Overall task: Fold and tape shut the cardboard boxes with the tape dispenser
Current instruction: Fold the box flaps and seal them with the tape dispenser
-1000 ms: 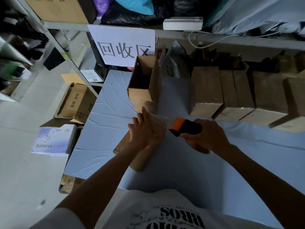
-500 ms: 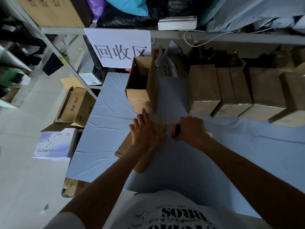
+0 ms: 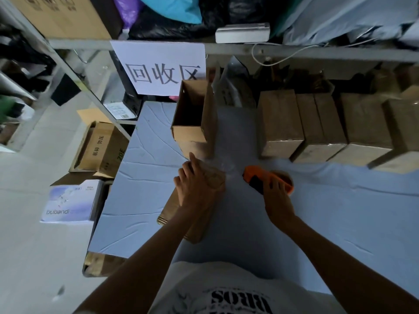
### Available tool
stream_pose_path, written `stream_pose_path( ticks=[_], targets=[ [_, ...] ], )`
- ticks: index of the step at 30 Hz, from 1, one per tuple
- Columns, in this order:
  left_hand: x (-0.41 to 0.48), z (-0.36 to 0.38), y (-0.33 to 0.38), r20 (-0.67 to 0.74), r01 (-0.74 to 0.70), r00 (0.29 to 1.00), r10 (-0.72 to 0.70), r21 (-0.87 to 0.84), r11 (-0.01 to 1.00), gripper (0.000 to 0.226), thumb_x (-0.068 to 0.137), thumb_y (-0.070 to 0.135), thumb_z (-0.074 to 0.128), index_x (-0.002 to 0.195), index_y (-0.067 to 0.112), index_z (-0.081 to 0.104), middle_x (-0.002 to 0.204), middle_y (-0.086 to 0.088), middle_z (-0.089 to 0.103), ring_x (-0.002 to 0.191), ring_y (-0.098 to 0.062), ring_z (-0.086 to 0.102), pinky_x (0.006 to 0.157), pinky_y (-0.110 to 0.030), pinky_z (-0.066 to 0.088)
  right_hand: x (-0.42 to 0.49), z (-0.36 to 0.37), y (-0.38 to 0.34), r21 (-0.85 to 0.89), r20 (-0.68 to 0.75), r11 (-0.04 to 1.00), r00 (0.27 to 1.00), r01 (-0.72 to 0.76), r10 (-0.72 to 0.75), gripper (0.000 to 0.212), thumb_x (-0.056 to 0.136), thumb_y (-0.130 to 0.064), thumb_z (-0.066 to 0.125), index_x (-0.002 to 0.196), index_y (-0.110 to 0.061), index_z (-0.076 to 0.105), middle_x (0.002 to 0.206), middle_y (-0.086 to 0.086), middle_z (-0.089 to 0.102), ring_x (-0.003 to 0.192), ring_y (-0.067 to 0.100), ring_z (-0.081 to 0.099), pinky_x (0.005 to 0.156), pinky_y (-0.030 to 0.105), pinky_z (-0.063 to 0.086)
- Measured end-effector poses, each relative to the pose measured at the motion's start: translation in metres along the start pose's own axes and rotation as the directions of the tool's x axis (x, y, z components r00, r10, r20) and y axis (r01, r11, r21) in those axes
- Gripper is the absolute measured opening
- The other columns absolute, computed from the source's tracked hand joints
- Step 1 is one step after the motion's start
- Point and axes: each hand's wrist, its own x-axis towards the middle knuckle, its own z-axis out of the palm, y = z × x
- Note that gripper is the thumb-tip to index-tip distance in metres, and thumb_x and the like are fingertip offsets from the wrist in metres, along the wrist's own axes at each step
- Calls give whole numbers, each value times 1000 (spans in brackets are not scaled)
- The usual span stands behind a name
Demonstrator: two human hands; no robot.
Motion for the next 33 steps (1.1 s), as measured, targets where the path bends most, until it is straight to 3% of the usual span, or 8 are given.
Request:
stream_pose_path(
  ticks=[4,6,9,11,15,19,30,33],
  targets=[
    [1,-7,1,20,6,1000,-4,-65,998,118,69,77,54,151,13,-1,143,-8,34,128,-28,35,107,-46,31,-2,-8,-11,80,-112,995,991,-61,70,60,86,-10,59,141,-6,33,138,21,35,126,37,34,101,41,37],
    [-1,-11,3,39,14,999,-10,-124,992,120,68,74,60,151,14,-1,145,-8,31,130,-28,33,110,-47,28,0,-20,-28,215,-210,976,978,34,13,48,85,-15,64,130,-8,46,128,17,46,116,33,46,91,33,42],
    [-6,-17,11,14,16,1000,-14,-210,978,124,65,74,64,151,14,-2,145,-8,28,131,-29,31,110,-47,25,-2,-42,-65,562,-309,815,950,137,54,9,88,-20,64,91,-19,56,83,-5,60,78,8,58,66,9,36],
    [-7,-21,18,-16,16,1000,-21,-247,969,129,61,74,67,151,13,-2,143,-9,28,129,-29,32,108,-44,27,-5,-48,-82,666,-377,729,914,154,151,17,89,-24,64,78,-18,53,69,-7,55,67,7,53,61,10,37],
    [-7,-28,31,-87,29,994,-60,-321,946,136,54,76,69,151,12,-1,140,-9,30,125,-27,35,104,-40,30,-8,-57,-99,710,-361,693,910,127,203,10,90,-16,61,82,-11,60,76,1,61,71,12,56,69,22,42],
    [-9,-31,35,-130,30,988,-81,-355,934,136,53,79,67,151,12,2,138,-9,33,122,-27,37,100,-40,34,-11,-68,-105,781,-347,614,898,117,272,3,90,-17,62,89,-16,64,81,-6,63,74,-1,55,67,2,37],
    [-12,-32,29,-180,-40,982,-56,-488,872,140,46,66,81,151,15,4,135,-6,34,121,-23,36,103,-40,34,-24,-76,-112,873,-320,467,888,141,330,13,90,-16,61,81,-21,70,67,-9,67,63,-2,62,58,4,41],
    [-13,-36,25,-187,-87,982,-25,-567,819,129,48,63,81,148,17,13,128,0,36,115,-16,38,98,-33,39,-29,-75,-114,818,-379,549,880,174,287,10,88,-21,66,94,-17,72,79,-9,69,74,-3,63,66,3,42]
  ],
)
